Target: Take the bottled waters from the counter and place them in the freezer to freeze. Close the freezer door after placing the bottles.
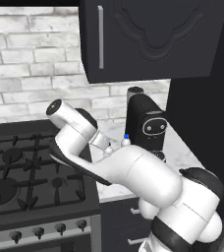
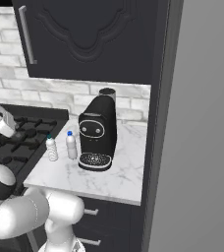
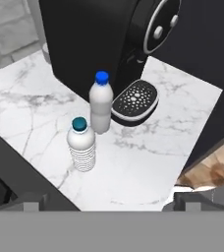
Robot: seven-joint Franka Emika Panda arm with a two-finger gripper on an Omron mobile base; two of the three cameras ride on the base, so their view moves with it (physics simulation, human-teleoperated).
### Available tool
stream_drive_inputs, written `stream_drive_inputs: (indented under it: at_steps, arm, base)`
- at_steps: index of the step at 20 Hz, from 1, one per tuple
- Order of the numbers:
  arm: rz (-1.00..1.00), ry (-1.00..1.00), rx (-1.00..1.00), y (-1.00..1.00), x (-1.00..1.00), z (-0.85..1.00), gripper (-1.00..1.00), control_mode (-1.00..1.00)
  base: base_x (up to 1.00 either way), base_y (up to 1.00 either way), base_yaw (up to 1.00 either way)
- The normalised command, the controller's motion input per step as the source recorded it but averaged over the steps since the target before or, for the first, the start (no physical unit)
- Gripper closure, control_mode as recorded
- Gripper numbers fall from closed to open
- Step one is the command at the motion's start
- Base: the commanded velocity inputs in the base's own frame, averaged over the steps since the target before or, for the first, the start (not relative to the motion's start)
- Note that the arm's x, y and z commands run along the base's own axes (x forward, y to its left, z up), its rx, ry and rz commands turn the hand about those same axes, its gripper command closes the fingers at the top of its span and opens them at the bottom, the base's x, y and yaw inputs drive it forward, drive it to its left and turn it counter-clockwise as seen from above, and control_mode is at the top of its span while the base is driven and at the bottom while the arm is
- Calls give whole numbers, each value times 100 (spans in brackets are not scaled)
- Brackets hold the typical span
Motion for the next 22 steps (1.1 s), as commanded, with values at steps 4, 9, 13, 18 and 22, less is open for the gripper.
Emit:
stream_drive_inputs:
  at_steps: [4, 9, 13, 18, 22]
  arm:
    - [0, -31, -6, 3, -3, -14, -100, -100]
    - [0, -32, -6, -6, -2, -37, -100, -100]
    - [0, -16, -5, -8, 3, -43, -100, -100]
    - [-1, -3, 0, -9, 8, -30, -100, -100]
    - [-2, 0, 0, 0, 0, -2, -100, -100]
  base:
    - [0, 0, 0]
    - [0, 0, 0]
    - [0, 0, 0]
    - [0, 0, 0]
    - [0, 0, 0]
